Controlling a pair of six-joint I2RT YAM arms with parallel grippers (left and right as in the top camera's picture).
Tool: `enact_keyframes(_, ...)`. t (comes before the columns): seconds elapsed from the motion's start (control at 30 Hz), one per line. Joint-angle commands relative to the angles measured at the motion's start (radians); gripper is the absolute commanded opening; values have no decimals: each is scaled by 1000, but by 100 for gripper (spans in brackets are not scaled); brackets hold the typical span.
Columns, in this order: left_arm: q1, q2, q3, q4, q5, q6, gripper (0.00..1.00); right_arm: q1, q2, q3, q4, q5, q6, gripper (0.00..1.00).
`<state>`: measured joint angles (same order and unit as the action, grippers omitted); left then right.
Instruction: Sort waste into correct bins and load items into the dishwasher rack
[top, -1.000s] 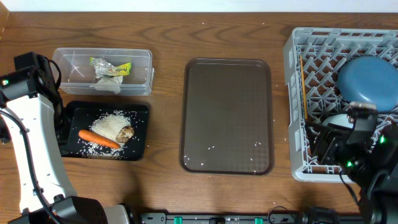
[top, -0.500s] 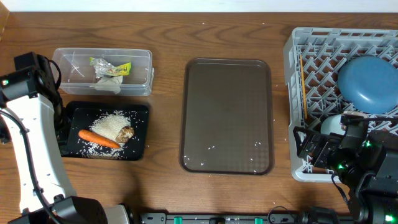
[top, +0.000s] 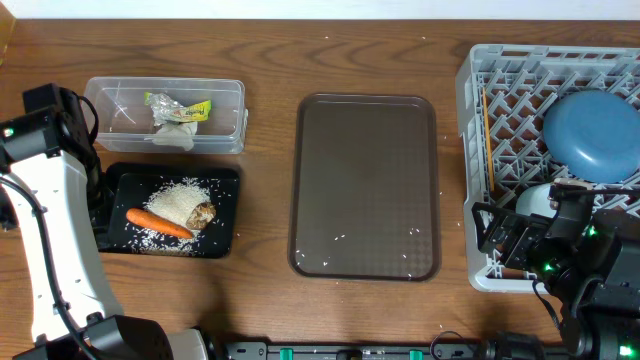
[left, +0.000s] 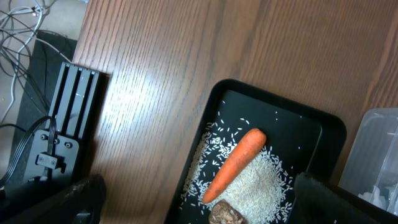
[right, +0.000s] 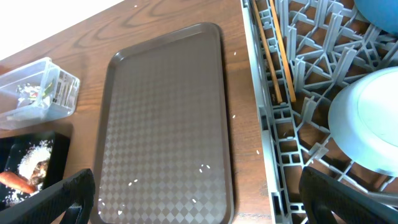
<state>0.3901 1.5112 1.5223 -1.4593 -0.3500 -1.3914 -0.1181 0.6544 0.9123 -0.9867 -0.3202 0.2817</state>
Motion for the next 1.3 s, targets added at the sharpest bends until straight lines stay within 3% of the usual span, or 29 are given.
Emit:
enact_keyframes(0.0, 4, 5, -2, -5, -16, -13, 98, 11, -2, -6, -1, 6, 10, 99)
enact_keyframes(0.47, 4, 5, -2, -5, -16, -13, 98, 138, -3, -34, 72, 175, 9, 99)
enact_keyframes(0.6, 4, 5, -2, -5, -16, -13, 98, 165, -38, -142, 237, 174, 10, 99)
enact_keyframes(1.03, 4, 5, -2, -5, -16, -13, 98, 180, -382, -782, 995, 161, 21, 99)
enact_keyframes(1.17, 4, 5, -2, -5, -16, -13, 98, 180, -461, -893, 1084, 211, 21, 99)
enact_keyframes(1.27, 4, 5, -2, -5, -16, -13, 98, 180, -518, -907, 1020, 253, 13, 99)
